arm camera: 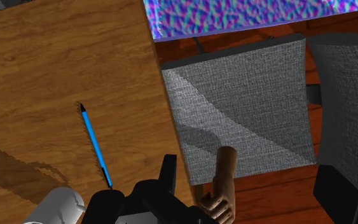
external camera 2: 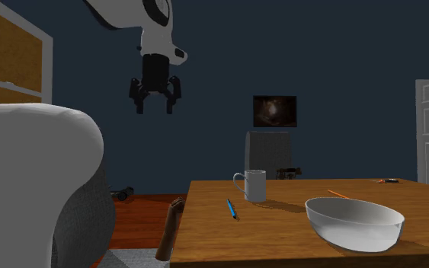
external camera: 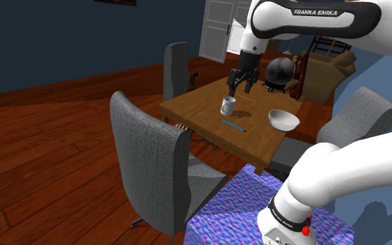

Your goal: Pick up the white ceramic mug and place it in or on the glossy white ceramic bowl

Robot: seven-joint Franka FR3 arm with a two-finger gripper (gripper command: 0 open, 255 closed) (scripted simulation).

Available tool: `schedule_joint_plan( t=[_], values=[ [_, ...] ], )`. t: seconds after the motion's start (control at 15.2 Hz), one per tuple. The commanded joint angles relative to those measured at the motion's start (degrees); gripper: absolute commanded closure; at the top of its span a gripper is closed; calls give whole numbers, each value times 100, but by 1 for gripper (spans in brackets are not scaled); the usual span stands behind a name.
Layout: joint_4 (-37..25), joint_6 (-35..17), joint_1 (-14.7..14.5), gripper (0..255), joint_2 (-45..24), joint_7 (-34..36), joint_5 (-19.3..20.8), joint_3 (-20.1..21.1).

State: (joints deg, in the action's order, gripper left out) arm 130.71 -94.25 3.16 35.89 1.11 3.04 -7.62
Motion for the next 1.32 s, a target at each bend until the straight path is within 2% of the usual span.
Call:
schedule_joint_plan(
  t=[0.0, 0.66, 1.25],
  values=[
    [-77, -219, 55, 0, -307, -175, 76, -180],
    [-965, -1028, 275, 0, -2084, -1099, 106, -1038],
    [-2347, -1363, 587, 0, -3982, -2042, -446, -1605]
  ],
)
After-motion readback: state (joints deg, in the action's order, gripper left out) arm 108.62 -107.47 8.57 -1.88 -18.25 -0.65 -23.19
